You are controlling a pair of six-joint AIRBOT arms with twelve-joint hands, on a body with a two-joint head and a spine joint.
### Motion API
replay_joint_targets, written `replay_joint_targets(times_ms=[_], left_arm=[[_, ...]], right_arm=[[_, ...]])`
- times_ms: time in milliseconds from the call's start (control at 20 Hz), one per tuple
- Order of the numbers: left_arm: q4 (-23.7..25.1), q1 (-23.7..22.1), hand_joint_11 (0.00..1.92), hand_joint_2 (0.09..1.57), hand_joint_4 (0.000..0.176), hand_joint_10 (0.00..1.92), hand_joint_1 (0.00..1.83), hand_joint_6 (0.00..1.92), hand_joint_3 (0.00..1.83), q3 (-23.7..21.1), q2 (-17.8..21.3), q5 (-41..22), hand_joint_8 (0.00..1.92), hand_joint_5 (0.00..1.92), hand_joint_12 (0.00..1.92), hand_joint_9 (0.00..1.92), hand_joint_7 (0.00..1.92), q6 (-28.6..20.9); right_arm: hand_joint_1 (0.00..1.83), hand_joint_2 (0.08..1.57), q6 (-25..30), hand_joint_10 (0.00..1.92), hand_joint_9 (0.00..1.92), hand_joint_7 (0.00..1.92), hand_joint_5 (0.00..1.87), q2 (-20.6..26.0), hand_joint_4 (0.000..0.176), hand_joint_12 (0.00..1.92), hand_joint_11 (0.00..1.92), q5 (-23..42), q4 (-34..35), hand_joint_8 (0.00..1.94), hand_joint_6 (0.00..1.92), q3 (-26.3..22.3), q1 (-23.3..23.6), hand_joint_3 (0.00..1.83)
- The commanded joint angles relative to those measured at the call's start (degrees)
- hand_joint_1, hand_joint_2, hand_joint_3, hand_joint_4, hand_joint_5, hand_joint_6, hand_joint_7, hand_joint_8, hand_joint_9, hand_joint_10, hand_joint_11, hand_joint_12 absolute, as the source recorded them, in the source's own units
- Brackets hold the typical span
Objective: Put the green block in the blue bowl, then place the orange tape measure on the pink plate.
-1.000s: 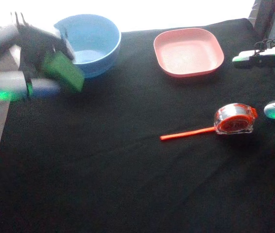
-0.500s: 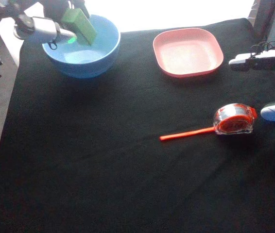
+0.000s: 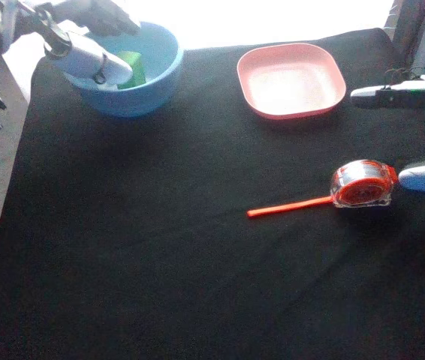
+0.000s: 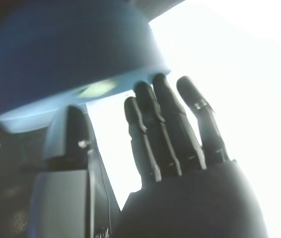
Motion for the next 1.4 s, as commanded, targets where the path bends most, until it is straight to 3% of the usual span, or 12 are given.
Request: replay_joint_targets(times_ms=[0,150,300,350,400,550,700,750,1000,1150,1250,1350], left_arm=[[-0.41,-0.83,0.1,1.04,0.043,0.03,0.84,0.0,0.0,0.0,0.43,-6.6,0.0,0.67,1.3,0.61,0.6,-0.11],[-0.41,1.07,0.13,1.04,0.087,0.01,0.79,0.0,0.0,-4.59,3.45,-13.62,0.0,0.62,1.3,0.58,0.54,-0.13],[-0.14,4.21,0.12,1.03,0.082,0.02,0.9,0.0,0.0,-12.38,9.16,-24.97,0.01,0.67,1.2,0.61,0.61,-0.13],[0.91,5.05,0.1,1.03,0.042,0.01,0.92,0.0,0.0,-14.86,11.25,-28.25,0.0,0.66,1.19,0.6,0.6,-0.15],[1.53,5.8,0.04,1.03,0.033,0.0,0.92,0.0,0.0,-16.69,12.86,-30.44,0.0,0.63,1.23,0.56,0.56,-0.15],[2.03,9.42,0.0,1.05,0.042,0.0,0.78,0.0,0.01,-21.63,17.65,-37.36,0.0,0.52,1.2,0.44,0.45,-0.17],[1.79,14.62,0.0,1.08,0.055,0.0,0.59,0.0,0.01,-26.5,22.87,-40.97,0.0,0.34,0.83,0.23,0.25,-0.2],[0.52,17.51,0.0,1.04,0.102,0.0,0.64,0.0,0.0,-28.4,24.61,-42.54,0.0,0.25,0.59,0.1,0.11,0.03],[-6.29,30.62,0.0,0.95,0.099,0.0,0.64,0.01,0.0,-34.31,27.17,-50.39,0.0,0.19,0.28,0.0,0.0,1.6],[-8.31,36.21,0.0,0.89,0.113,0.0,0.63,0.01,0.0,-36.77,27.04,-51.14,0.0,0.21,0.0,0.0,0.0,1.56],[-9.92,38.76,0.0,0.9,0.088,0.0,0.59,0.01,0.0,-37.12,26.14,-51.95,0.0,0.22,0.0,0.0,0.0,0.9],[-10.71,39.81,0.01,0.94,0.135,0.0,0.6,0.0,0.0,-37.12,25.74,-52.44,0.0,0.17,0.29,0.0,0.0,0.31]], right_arm=[[0.95,1.12,0.59,0.0,0.23,0.23,0.21,0.17,0.039,0.63,0.0,6.39,2.54,0.0,0.0,0.24,0.71,0.0],[0.87,1.08,1.46,0.0,0.22,0.2,0.17,0.22,0.06,0.7,0.0,6.53,2.13,0.0,0.0,0.22,0.73,0.0],[0.76,1.06,2.98,0.0,0.22,0.21,0.19,0.52,0.037,0.7,0.0,7.15,1.35,0.0,0.0,0.21,0.81,0.0],[0.68,1.06,3.1,0.0,0.24,0.22,0.2,0.65,0.044,0.77,0.0,7.16,1.04,0.0,0.0,0.22,0.9,0.0],[0.68,1.06,3.1,0.01,0.25,0.24,0.22,0.75,0.043,0.83,0.0,7.15,0.79,0.0,0.01,0.23,0.99,0.0],[0.72,1.05,3.45,0.0,0.25,0.25,0.26,0.87,0.048,0.83,0.0,7.11,-0.22,0.01,0.01,0.23,1.57,0.0],[0.74,1.05,3.47,0.01,0.28,0.26,0.28,0.77,0.079,0.93,0.0,6.29,-3.18,0.0,0.0,0.22,3.72,0.0],[0.78,1.03,3.47,0.02,0.36,0.3,0.31,0.76,0.078,1.06,0.03,5.82,-4.35,0.01,0.01,0.23,4.48,0.0],[0.8,1.01,3.56,0.0,0.37,0.32,0.31,0.68,0.15,1.03,0.06,2.7,-8.66,0.0,0.0,0.22,6.15,0.0],[0.86,1.01,3.66,0.01,0.4,0.34,0.37,0.22,0.099,1.0,0.07,0.69,-10.9,0.0,0.0,0.33,6.62,0.0],[0.88,1.01,3.66,0.01,0.47,0.4,0.45,-0.71,0.099,0.99,0.15,-1.05,-13.07,0.01,0.01,0.59,7.86,0.0],[0.94,1.0,3.66,0.01,0.53,0.47,0.53,-1.81,0.087,0.94,0.2,-3.05,-16.49,0.0,0.0,0.73,10.23,0.0]])
